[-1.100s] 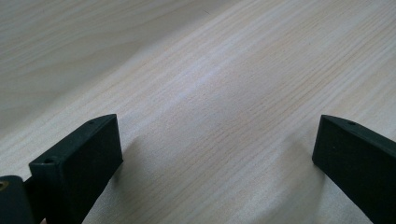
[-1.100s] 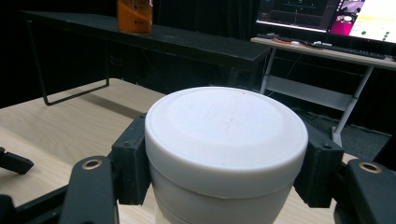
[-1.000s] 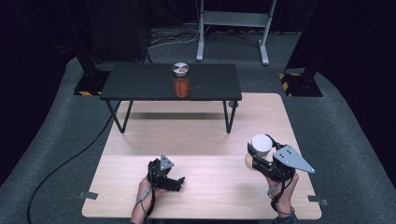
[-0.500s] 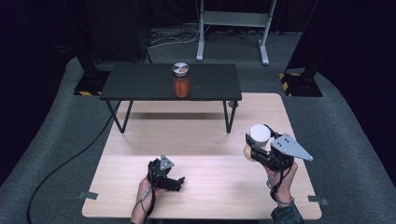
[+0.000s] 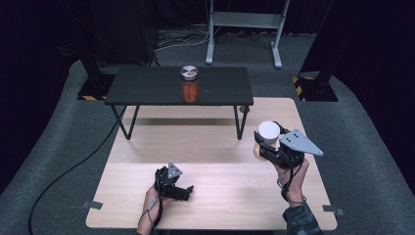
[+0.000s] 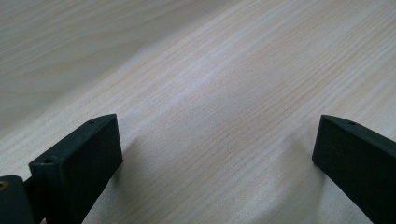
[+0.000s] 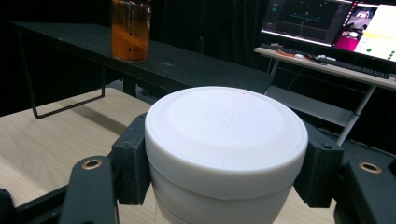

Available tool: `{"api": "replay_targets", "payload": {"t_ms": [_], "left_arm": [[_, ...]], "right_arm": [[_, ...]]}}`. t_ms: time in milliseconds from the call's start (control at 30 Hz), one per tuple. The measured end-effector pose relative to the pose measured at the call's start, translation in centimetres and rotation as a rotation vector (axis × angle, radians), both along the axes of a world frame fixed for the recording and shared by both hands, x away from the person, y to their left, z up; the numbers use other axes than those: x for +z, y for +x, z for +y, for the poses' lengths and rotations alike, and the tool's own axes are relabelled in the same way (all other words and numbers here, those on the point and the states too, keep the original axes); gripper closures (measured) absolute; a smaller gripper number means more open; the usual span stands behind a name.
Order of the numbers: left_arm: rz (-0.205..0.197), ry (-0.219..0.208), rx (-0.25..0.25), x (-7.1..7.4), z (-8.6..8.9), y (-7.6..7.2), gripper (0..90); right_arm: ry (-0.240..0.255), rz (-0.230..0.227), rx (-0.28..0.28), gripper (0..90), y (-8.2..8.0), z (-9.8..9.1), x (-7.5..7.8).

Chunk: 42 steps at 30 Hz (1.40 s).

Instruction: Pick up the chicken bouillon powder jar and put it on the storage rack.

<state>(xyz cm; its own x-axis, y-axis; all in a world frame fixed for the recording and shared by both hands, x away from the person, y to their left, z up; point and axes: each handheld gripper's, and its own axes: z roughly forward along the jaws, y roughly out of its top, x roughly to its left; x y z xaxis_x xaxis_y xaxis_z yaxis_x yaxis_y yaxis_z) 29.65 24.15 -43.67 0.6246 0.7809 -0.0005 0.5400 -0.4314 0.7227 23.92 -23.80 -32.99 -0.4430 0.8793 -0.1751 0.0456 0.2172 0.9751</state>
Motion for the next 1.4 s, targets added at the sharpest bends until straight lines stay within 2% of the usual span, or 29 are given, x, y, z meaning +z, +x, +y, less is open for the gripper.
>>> {"api": "replay_targets", "payload": {"t_ms": [1400], "left_arm": [[-0.001,0.002,0.007,0.0,-0.1,-0.1,0.9]], "right_arm": [[-0.039,0.008,0.027,32.2,3.1,1.8,2.4]]}}
